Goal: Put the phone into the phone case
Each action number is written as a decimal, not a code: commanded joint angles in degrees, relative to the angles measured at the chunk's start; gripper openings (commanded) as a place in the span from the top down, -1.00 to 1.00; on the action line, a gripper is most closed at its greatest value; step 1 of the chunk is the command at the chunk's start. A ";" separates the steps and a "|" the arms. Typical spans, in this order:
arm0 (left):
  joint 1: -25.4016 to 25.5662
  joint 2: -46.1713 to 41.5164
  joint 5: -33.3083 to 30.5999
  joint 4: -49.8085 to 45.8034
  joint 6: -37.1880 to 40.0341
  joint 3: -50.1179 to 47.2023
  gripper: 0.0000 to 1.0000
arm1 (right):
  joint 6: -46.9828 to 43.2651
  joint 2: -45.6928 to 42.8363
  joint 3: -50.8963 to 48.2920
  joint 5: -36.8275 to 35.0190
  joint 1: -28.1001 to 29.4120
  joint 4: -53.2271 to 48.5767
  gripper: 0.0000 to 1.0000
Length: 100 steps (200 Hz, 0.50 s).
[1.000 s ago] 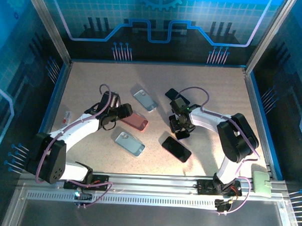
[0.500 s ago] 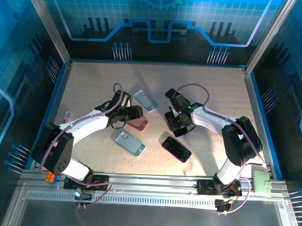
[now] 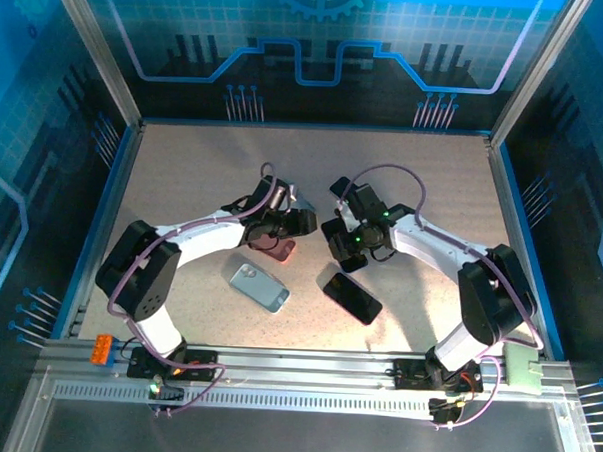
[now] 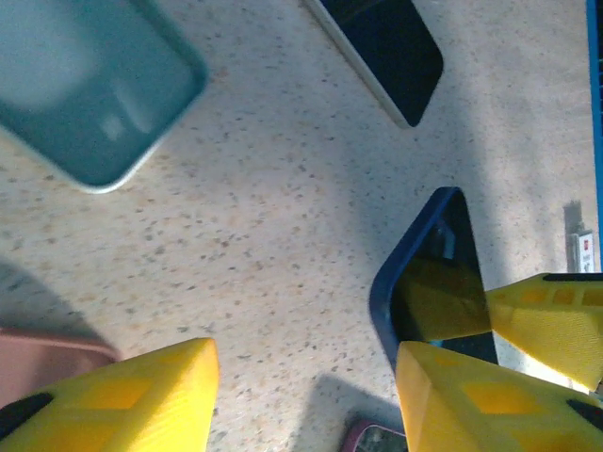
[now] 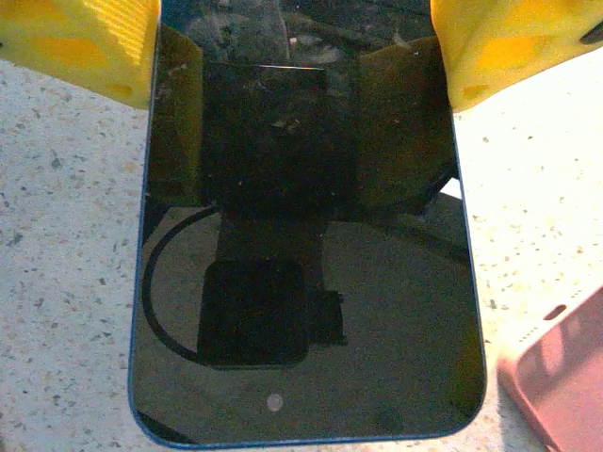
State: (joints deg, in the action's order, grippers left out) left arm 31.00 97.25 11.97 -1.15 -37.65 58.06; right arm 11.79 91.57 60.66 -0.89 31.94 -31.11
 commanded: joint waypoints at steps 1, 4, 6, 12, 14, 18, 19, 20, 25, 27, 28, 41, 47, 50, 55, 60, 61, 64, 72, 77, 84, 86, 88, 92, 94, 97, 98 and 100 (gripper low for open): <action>1.06 1.90 2.68 4.55 -2.48 1.86 -0.10 | 0.78 -1.92 2.02 2.83 0.84 -1.14 -0.09; 1.15 2.10 2.78 4.77 -2.63 1.94 -0.10 | 0.73 -1.92 2.09 2.94 0.83 -1.19 -0.09; 1.27 2.25 2.82 4.89 -2.63 2.07 -0.10 | 0.74 -1.92 2.13 3.05 0.84 -1.22 -0.09; 1.44 2.63 2.84 5.10 -2.87 2.24 -0.10 | 0.76 -1.91 2.24 3.25 0.84 -1.36 -0.09; 1.56 2.71 2.83 5.14 -2.91 2.30 -0.10 | 0.77 -1.92 2.30 3.32 0.84 -1.40 -0.09; 1.66 2.90 2.87 5.33 -3.00 2.42 -0.11 | 0.78 -1.92 2.40 3.43 0.84 -1.48 -0.09; 1.68 2.92 2.88 5.35 -3.02 2.46 -0.10 | 0.78 -1.92 2.42 3.43 0.84 -1.49 -0.09; 1.68 3.02 2.93 5.36 -3.03 2.48 -0.10 | 0.78 -1.92 2.43 3.48 0.84 -1.49 -0.09; 1.92 3.28 2.97 5.62 -3.12 2.53 -0.10 | 0.80 -2.00 2.52 3.64 0.80 -1.49 -0.09; 1.95 3.40 2.97 5.67 -3.15 2.57 -0.10 | 0.83 -2.01 2.53 3.73 0.83 -1.49 -0.09; 1.95 3.39 3.02 5.69 -3.19 2.58 -0.10 | 0.85 -2.01 2.53 3.80 0.83 -1.49 -0.09; 2.04 3.68 3.23 6.52 -3.52 2.32 -0.10 | 1.03 -2.06 2.68 4.15 0.80 -1.49 -0.08; 2.19 3.71 3.41 6.89 -3.72 2.16 -0.10 | 1.12 -2.01 2.79 4.41 0.84 -1.56 -0.08; 2.24 3.73 3.50 7.08 -3.79 2.07 -0.10 | 1.13 -1.97 2.88 4.56 0.84 -1.50 -0.08; 2.30 3.76 3.58 7.44 -3.90 1.93 -0.10 | 1.20 -1.90 2.95 4.74 0.84 -1.55 -0.08; 2.41 3.81 3.72 7.68 -3.99 1.81 -0.09 | 1.34 -1.93 3.05 4.87 0.84 -1.60 -0.08; 2.45 3.77 3.70 7.76 -4.00 1.80 -0.09 | 1.41 -1.93 3.05 4.86 0.84 -1.59 -0.08; 2.50 3.77 3.68 7.86 -4.05 1.79 -0.09 | 1.44 -1.83 3.08 4.91 0.86 -1.60 -0.08; 2.69 3.96 3.35 8.01 -4.31 1.70 -0.09 | 1.48 -1.82 3.17 5.24 0.87 -1.41 -0.08; 2.78 4.07 3.33 8.09 -4.37 1.70 -0.09 | 1.56 -1.83 3.27 5.36 0.84 -1.41 -0.08; 2.86 4.27 3.49 8.17 -4.36 1.70 -0.08 | 1.65 -1.75 3.42 5.44 0.84 -1.32 -0.08; 2.88 4.37 3.50 8.24 -4.41 1.66 -0.08 | 1.65 -1.75 3.54 5.50 0.86 -1.32 -0.08; 2.89 4.42 3.63 8.26 -4.42 1.74 -0.08 | 1.66 -1.75 3.57 5.58 0.89 -1.41 -0.08; 2.94 4.45 3.56 8.33 -4.45 1.65 -0.07 | 1.66 -1.67 3.71 5.63 0.90 -1.41 -0.08; 3.06 4.51 3.52 8.39 -4.45 1.69 -0.07 | 1.66 -1.66 3.79 5.70 0.90 -1.41 -0.08; 3.03 4.53 3.43 8.35 -4.50 1.64 -0.08 | 1.66 -1.60 3.84 5.76 0.82 -1.41 -0.08; 3.02 4.57 3.38 8.35 -4.52 1.62 -0.08 | 1.66 -1.59 3.93 5.78 0.88 -1.41 -0.08; 3.08 4.58 3.34 8.35 -4.58 1.62 -0.07 | 1.66 -1.57 4.02 5.80 0.91 -1.41 -0.08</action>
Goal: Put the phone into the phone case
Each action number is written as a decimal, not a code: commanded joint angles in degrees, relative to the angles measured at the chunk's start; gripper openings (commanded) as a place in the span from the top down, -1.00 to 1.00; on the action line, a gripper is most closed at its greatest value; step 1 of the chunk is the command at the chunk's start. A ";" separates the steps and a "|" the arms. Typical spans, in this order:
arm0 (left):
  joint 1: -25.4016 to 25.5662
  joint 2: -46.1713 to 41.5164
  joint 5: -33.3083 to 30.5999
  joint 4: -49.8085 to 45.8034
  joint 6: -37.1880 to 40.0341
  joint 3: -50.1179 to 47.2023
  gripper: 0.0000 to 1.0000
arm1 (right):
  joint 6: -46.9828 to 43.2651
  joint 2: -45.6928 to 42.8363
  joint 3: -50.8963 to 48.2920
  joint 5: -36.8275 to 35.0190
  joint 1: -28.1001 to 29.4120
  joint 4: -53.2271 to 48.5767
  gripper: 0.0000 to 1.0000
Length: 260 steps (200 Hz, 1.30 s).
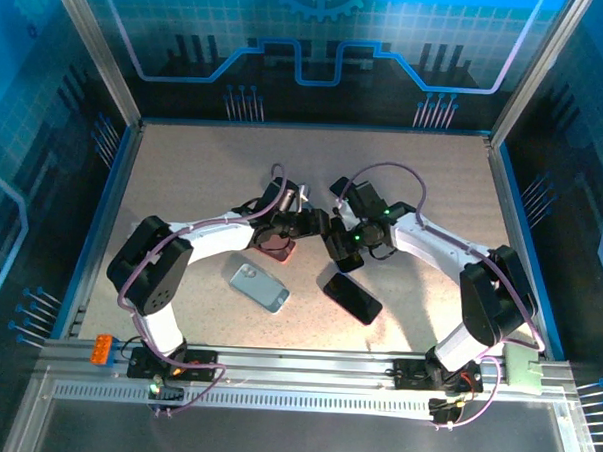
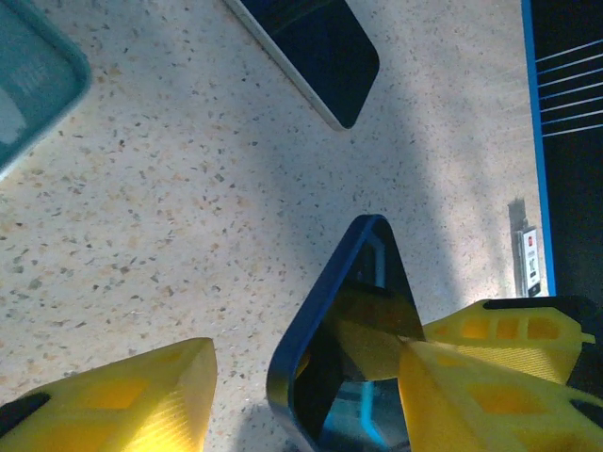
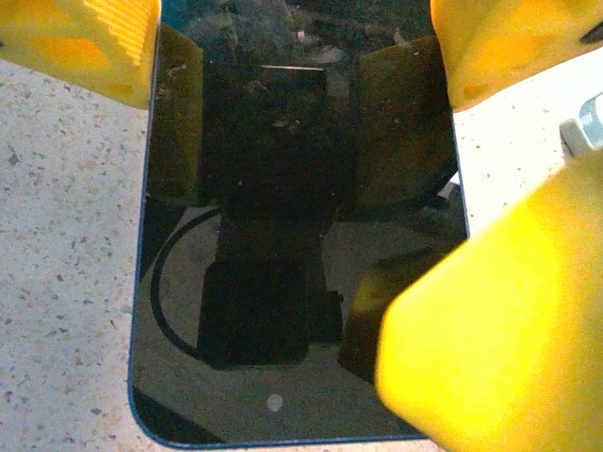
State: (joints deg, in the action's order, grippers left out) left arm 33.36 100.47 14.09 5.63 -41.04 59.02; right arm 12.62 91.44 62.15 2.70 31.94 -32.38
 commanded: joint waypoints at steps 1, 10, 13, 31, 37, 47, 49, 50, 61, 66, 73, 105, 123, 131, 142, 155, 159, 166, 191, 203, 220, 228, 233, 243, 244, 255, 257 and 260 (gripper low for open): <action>0.77 1.34 1.21 1.62 -1.17 0.65 -0.07 | 0.82 -1.44 2.54 2.22 0.92 -0.14 -0.08; 0.83 1.54 1.21 1.87 -1.26 0.57 -0.06 | 0.85 -1.36 2.71 2.48 0.93 -0.14 -0.08; 0.83 1.55 1.21 1.88 -1.36 0.57 -0.05 | 0.90 -1.35 2.71 2.55 0.93 -0.14 -0.08; 1.00 1.60 1.37 2.64 -1.78 0.38 -0.02 | 1.00 -1.09 2.98 2.98 0.93 -0.14 -0.08; 1.03 1.62 1.46 2.87 -1.85 0.39 -0.01 | 1.00 -1.09 2.98 3.05 0.86 -0.16 -0.08; 1.18 1.65 1.58 3.07 -2.02 0.46 0.00 | 1.18 -1.09 2.98 3.06 0.89 0.03 -0.08; 1.18 1.66 1.59 3.07 -2.03 0.47 0.00 | 1.22 -1.09 2.98 3.05 0.92 0.10 -0.08; 1.22 1.66 1.57 3.07 -2.03 0.48 0.01 | 1.24 -1.09 2.98 3.07 0.88 0.11 -0.08; 1.33 1.83 1.77 3.30 -2.21 0.48 0.02 | 1.34 -1.00 3.06 3.21 0.92 0.17 -0.08; 1.34 1.83 1.85 3.29 -2.25 0.48 0.03 | 1.35 -0.92 3.14 3.34 0.91 0.21 -0.07; 1.33 1.88 1.83 3.42 -2.34 0.48 0.05 | 1.37 -0.91 3.23 3.49 0.92 0.21 -0.08; 1.31 1.96 1.83 3.50 -2.43 0.39 0.18 | 1.59 -0.64 3.72 4.23 0.93 0.21 -0.06; 1.35 2.23 1.84 3.66 -2.64 0.39 0.25 | 1.74 -0.56 4.03 4.66 0.93 0.25 -0.06; 1.29 2.27 1.81 3.77 -2.73 0.39 0.28 | 1.79 -0.52 4.16 4.86 0.92 0.28 -0.05; 1.35 2.36 1.80 3.90 -2.80 0.39 0.36 | 1.96 -0.47 4.28 5.15 0.94 0.30 -0.05; 1.34 2.37 1.82 3.90 -2.91 0.39 0.46 | 2.03 -0.47 4.38 5.45 0.88 0.30 -0.04; 1.33 2.42 1.85 3.92 -2.95 0.47 0.49 | 2.05 -0.41 4.47 5.54 0.85 0.30 -0.04; 1.35 2.43 1.91 3.96 -3.01 0.52 0.59 | 2.06 -0.39 4.47 5.64 0.90 0.39 -0.03; 1.35 2.31 2.10 4.29 -3.30 0.59 1.00 | 2.23 -0.21 4.16 6.60 0.85 0.73 0.01; 1.35 1.91 2.18 5.25 -3.57 0.20 1.00 | 2.48 -0.30 3.79 6.80 0.73 1.12 0.01; 1.27 1.10 1.79 5.62 -3.70 -0.04 1.00 | 2.58 -0.77 3.12 8.34 0.50 1.51 -0.24; 1.34 0.65 1.65 5.71 -3.61 0.19 1.00 | 2.67 -1.35 2.75 9.04 0.30 1.66 -0.43; 1.33 0.37 1.36 5.68 -3.53 0.34 1.00 | 2.71 -1.83 2.51 9.23 0.22 1.75 -0.47; 1.28 -0.30 0.75 5.66 -3.52 0.79 1.00 | 2.98 -3.04 1.88 9.53 -0.14 1.95 -0.52; 1.32 -0.42 0.67 5.64 -3.57 0.81 1.00 | 3.05 -3.24 1.74 9.56 -0.24 1.92 -0.53; 1.19 -1.07 -0.24 5.75 -3.77 1.46 1.00 | 3.84 -4.91 0.78 10.07 -1.11 2.34 -0.57; 1.25 -1.17 -0.47 5.83 -3.78 1.56 1.00 | 4.00 -5.25 0.54 10.23 -1.34 2.50 -0.58; 1.23 -1.35 -0.86 5.90 -3.93 1.66 1.00 | 4.33 -5.69 0.17 10.42 -1.66 2.76 -0.59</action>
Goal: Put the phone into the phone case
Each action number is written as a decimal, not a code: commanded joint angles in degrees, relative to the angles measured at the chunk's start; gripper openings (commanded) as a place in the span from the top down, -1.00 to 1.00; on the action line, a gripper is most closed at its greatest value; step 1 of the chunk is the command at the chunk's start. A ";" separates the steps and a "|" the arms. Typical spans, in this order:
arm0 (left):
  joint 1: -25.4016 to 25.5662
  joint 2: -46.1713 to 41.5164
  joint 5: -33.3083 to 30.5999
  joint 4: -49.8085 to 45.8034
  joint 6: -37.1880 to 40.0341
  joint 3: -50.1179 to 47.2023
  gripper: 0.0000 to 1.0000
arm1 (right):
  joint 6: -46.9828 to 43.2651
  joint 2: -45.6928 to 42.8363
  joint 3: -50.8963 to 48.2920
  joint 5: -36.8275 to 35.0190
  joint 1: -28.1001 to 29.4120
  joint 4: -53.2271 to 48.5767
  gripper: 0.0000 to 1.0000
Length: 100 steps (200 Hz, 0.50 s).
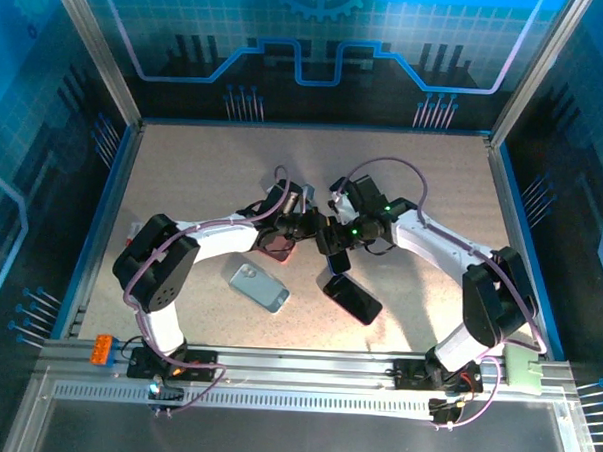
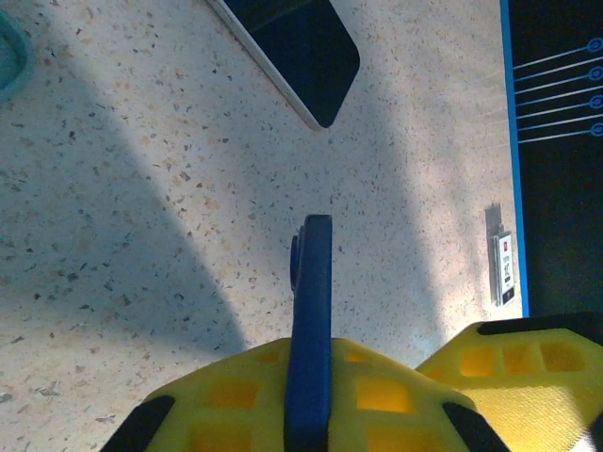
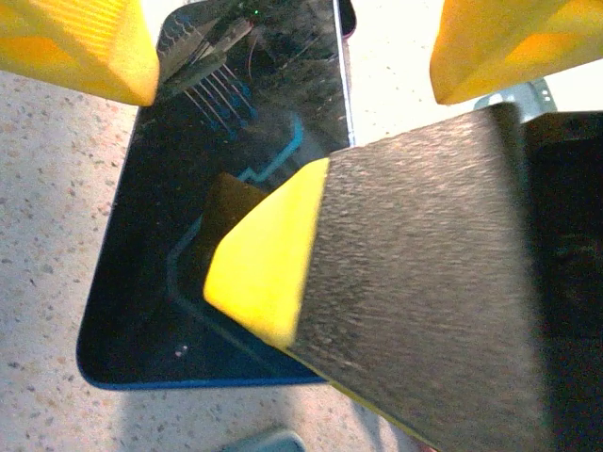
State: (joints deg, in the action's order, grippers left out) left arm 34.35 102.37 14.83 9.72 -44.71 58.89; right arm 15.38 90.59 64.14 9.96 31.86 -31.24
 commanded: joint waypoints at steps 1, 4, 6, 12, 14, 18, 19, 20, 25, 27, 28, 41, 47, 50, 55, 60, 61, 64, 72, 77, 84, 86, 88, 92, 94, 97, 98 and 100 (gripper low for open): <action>0.26 -3.28 -1.71 1.89 -0.32 1.81 1.00 | 1.67 -5.04 -1.91 3.24 -1.73 1.71 -0.59; 0.22 -3.53 -2.12 2.06 -0.42 1.91 1.00 | 2.01 -5.53 -2.27 3.57 -2.06 1.98 -0.60; 0.22 -3.65 -2.31 2.24 -0.52 1.99 1.00 | 2.24 -5.93 -2.57 3.77 -2.33 2.22 -0.60; 0.26 -3.96 -3.04 2.84 -0.91 2.14 1.00 | 3.10 -6.92 -3.44 4.59 -3.18 2.83 -0.61; 0.23 -4.11 -3.27 3.07 -1.06 2.16 1.00 | 3.44 -7.27 -3.77 5.00 -3.50 3.09 -0.61; 0.22 -4.25 -3.88 3.44 -1.33 2.29 1.00 | 4.03 -7.96 -4.39 5.84 -4.21 3.70 -0.61; 0.21 -4.31 -4.04 3.58 -1.43 2.33 1.00 | 4.26 -8.10 -4.51 6.03 -4.36 3.81 -0.61; 0.20 -4.34 -4.16 3.75 -1.52 2.35 1.00 | 4.42 -8.25 -4.71 6.21 -4.53 3.90 -0.61; 0.19 -4.58 -4.86 4.31 -1.97 2.44 1.00 | 5.22 -8.99 -5.44 7.27 -5.49 4.76 -0.62; 0.26 -4.75 -5.15 4.62 -2.14 2.47 1.00 | 5.55 -9.26 -5.78 7.71 -5.80 5.02 -0.62; 0.23 -4.74 -5.29 4.84 -2.23 2.46 1.00 | 5.72 -9.40 -6.00 7.89 -5.91 5.17 -0.62; 0.27 -5.23 -7.21 7.34 -3.90 2.37 1.00 | 7.26 -10.90 -7.85 10.38 -7.98 7.28 -0.63; 0.24 -5.53 -8.34 8.56 -4.78 2.13 1.00 | 8.03 -11.48 -8.72 11.43 -8.80 8.31 -0.63; 0.20 -5.68 -8.88 9.30 -5.25 1.99 1.00 | 8.36 -11.79 -9.19 11.90 -9.23 8.90 -0.62; 0.20 -5.85 -9.85 10.46 -6.02 1.64 1.00 | 9.08 -12.29 -9.87 12.42 -9.86 9.82 -0.63; 0.28 -6.10 -10.88 11.43 -6.77 1.31 1.00 | 9.80 -12.73 -10.60 13.00 -10.50 10.76 -0.62; 0.23 -6.10 -11.01 11.94 -6.87 1.22 1.00 | 9.96 -12.85 -10.83 13.04 -10.67 11.03 -0.63; 0.24 -6.28 -11.59 12.38 -7.28 1.08 1.00 | 10.36 -13.13 -11.29 13.51 -10.99 11.63 -0.63; 0.24 -6.60 -13.03 14.10 -8.38 0.58 1.00 | 11.74 -13.89 -12.57 14.83 -12.12 13.74 -0.63; 0.21 -6.86 -13.79 15.08 -9.06 0.32 1.00 | 12.73 -14.33 -13.33 15.74 -12.86 15.08 -0.63; 0.23 -7.12 -15.05 16.21 -9.92 -0.03 1.00 | 14.11 -14.70 -14.72 17.24 -13.87 17.04 -0.63; 0.29 -7.28 -15.41 16.45 -10.17 -0.15 1.00 | 14.56 -14.84 -15.27 17.63 -14.22 17.63 -0.63; 0.33 -7.38 -15.81 16.65 -10.47 -0.28 1.00 | 14.94 -14.89 -15.64 18.12 -14.53 18.17 -0.64; 0.32 -7.57 -16.53 17.40 -10.99 -0.54 1.00 | 15.74 -15.08 -16.21 18.93 -15.16 19.31 -0.64; 0.34 -7.65 -16.79 17.70 -11.36 -0.65 1.00 | 16.13 -15.15 -16.41 19.30 -15.42 19.87 -0.64; 0.36 -7.82 -17.32 18.30 -11.69 -0.89 1.00 | 16.78 -15.27 -16.83 19.93 -15.83 20.63 -0.64; 0.37 -7.85 -17.48 18.49 -11.84 -0.93 1.00 | 16.96 -15.36 -17.02 20.10 -16.02 20.97 -0.64; 0.41 -7.94 -17.73 18.89 -12.12 -1.09 1.00 | 17.45 -15.42 -17.22 20.43 -16.25 21.49 -0.64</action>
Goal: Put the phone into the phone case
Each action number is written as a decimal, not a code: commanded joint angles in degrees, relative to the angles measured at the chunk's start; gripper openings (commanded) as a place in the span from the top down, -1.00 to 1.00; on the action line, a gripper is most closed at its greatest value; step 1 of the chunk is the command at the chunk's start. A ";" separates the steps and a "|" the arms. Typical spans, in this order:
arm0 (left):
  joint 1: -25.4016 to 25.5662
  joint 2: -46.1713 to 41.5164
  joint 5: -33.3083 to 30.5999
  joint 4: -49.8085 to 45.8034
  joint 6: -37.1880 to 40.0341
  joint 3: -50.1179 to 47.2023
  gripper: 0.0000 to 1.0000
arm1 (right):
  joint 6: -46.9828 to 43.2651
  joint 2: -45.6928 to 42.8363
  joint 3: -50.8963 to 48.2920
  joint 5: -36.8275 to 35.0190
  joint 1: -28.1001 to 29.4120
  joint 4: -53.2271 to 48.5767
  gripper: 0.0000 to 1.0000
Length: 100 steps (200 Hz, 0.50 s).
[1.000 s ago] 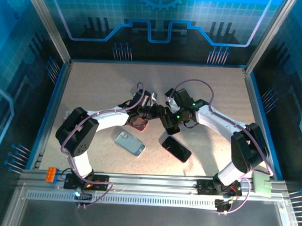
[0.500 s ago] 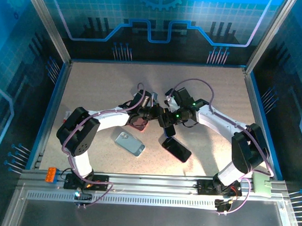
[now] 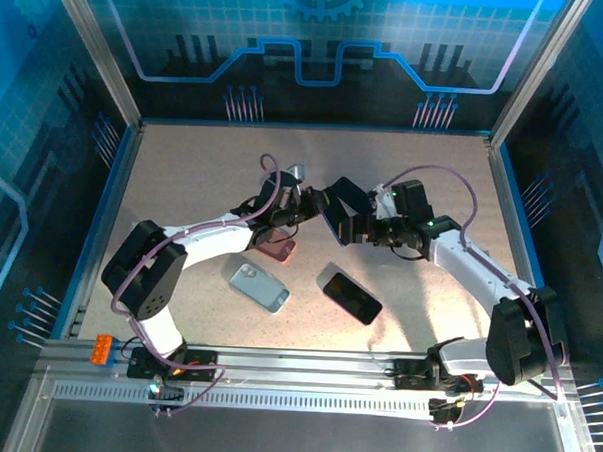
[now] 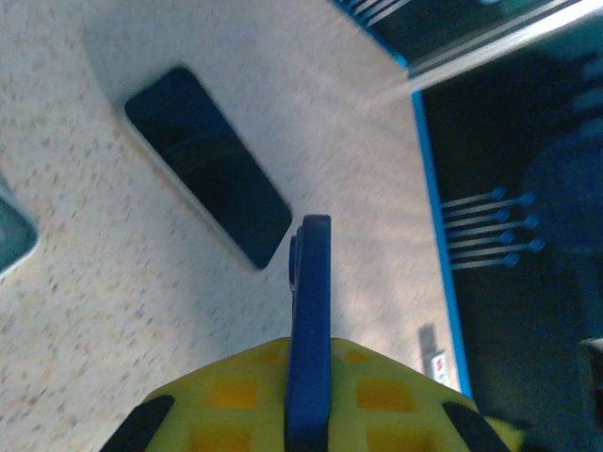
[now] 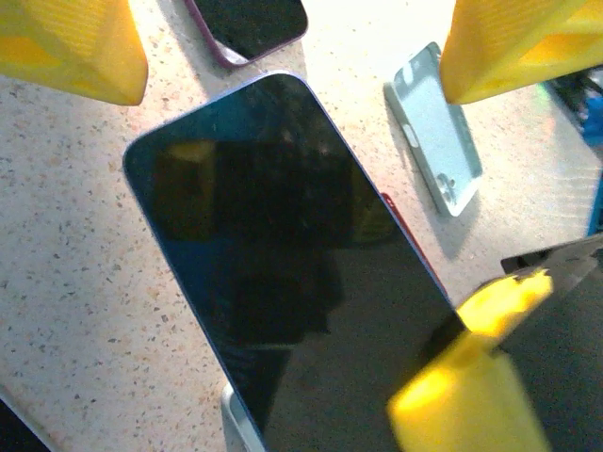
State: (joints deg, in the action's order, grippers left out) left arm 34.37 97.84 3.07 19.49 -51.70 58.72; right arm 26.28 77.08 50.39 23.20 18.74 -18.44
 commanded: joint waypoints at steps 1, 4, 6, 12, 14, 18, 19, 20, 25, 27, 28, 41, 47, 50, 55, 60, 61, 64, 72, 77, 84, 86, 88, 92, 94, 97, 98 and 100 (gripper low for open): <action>0.37 -3.48 -6.19 9.28 -5.23 -1.04 1.00 | 6.74 -1.92 -3.60 7.33 -3.25 8.99 -0.64; 0.35 -3.65 -6.76 9.78 -5.75 -1.25 1.00 | 7.42 -2.06 -4.01 7.77 -3.60 9.95 -0.64; 0.35 -3.83 -7.07 10.07 -6.06 -1.37 1.00 | 7.81 -2.10 -4.30 8.05 -3.90 10.47 -0.64; 0.48 -4.11 -8.25 10.79 -7.07 -1.86 1.00 | 9.05 -2.30 -5.08 8.83 -4.56 12.32 -0.64; 0.51 -4.30 -8.67 11.00 -7.44 -2.03 1.00 | 9.42 -2.35 -5.38 9.00 -4.76 12.82 -0.64; 0.68 -4.53 -9.42 11.52 -8.08 -2.41 1.00 | 10.21 -2.45 -5.79 9.49 -5.10 13.92 -0.64; 0.69 -4.56 -9.59 11.62 -8.21 -2.48 1.00 | 10.38 -2.50 -5.85 9.58 -5.24 14.24 -0.64; 0.69 -4.62 -9.84 11.71 -8.35 -2.52 1.00 | 10.59 -2.52 -5.93 9.62 -5.36 14.49 -0.64; 0.83 -4.90 -10.83 12.24 -9.09 -2.97 1.00 | 11.41 -2.72 -6.40 9.93 -5.80 15.60 -0.63; 0.91 -5.04 -11.16 12.44 -9.42 -3.10 1.00 | 11.70 -2.74 -6.52 9.93 -5.99 15.95 -0.63; 0.89 -5.04 -11.34 12.56 -9.53 -3.14 1.00 | 11.83 -2.73 -6.57 9.89 -6.04 16.09 -0.63; 1.26 -5.68 -13.11 12.86 -11.41 -3.61 1.00 | 13.43 -3.05 -7.52 10.27 -6.93 18.43 -0.62; 1.40 -5.81 -13.50 12.90 -11.93 -3.61 1.00 | 14.35 -3.22 -8.12 10.73 -7.36 19.86 -0.62; 1.48 -5.90 -13.66 12.96 -12.11 -3.64 1.00 | 14.73 -3.26 -8.36 10.87 -7.60 20.58 -0.62; 1.69 -5.99 -13.91 13.18 -12.37 -3.58 1.00 | 15.54 -3.33 -8.73 11.06 -7.88 21.62 -0.63; 1.88 -6.08 -14.12 13.25 -12.74 -3.53 1.00 | 16.19 -3.34 -9.03 11.36 -8.22 22.64 -0.63; 1.86 -6.13 -14.13 13.23 -12.82 -3.53 1.00 | 16.31 -3.38 -9.10 11.39 -8.25 22.91 -0.63; 1.99 -6.12 -14.14 13.28 -13.07 -3.42 1.00 | 16.66 -3.38 -9.30 11.63 -8.47 23.44 -0.64; 2.22 -6.17 -14.29 13.73 -13.76 -3.48 1.00 | 17.53 -3.28 -9.65 12.16 -8.88 24.80 -0.64; 2.34 -6.17 -14.39 14.18 -14.36 -3.48 1.00 | 18.16 -3.19 -9.93 12.50 -9.15 25.82 -0.65; 2.56 -6.09 -14.41 14.96 -15.01 -3.65 1.00 | 18.88 -2.96 -10.30 13.09 -9.49 27.26 -0.66; 2.55 -6.09 -14.41 15.18 -15.20 -3.69 1.00 | 19.20 -2.89 -10.38 13.21 -9.51 27.72 -0.66; 2.62 -6.02 -14.41 15.44 -15.41 -3.70 1.00 | 19.39 -2.79 -10.44 13.34 -9.64 28.03 -0.66; 2.81 -5.95 -14.49 15.82 -15.90 -3.70 1.00 | 19.96 -2.53 -10.63 13.66 -9.75 28.85 -0.65; 2.83 -5.92 -14.47 16.01 -16.06 -3.77 1.00 | 20.24 -2.43 -10.68 13.76 -9.79 29.26 -0.66; 2.90 -5.84 -14.49 16.45 -16.40 -3.83 1.00 | 20.63 -2.30 -10.78 13.98 -9.83 29.86 -0.66; 2.90 -5.83 -14.50 16.54 -16.50 -3.81 1.00 | 20.77 -2.25 -10.76 13.98 -9.89 30.04 -0.66; 3.01 -5.71 -14.45 16.79 -16.63 -3.79 1.00 | 20.99 -2.14 -10.89 14.07 -9.96 30.41 -0.66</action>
State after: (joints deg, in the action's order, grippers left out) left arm 36.34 94.32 -9.45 29.12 -64.16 55.02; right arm 42.44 74.89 40.86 33.80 10.09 4.01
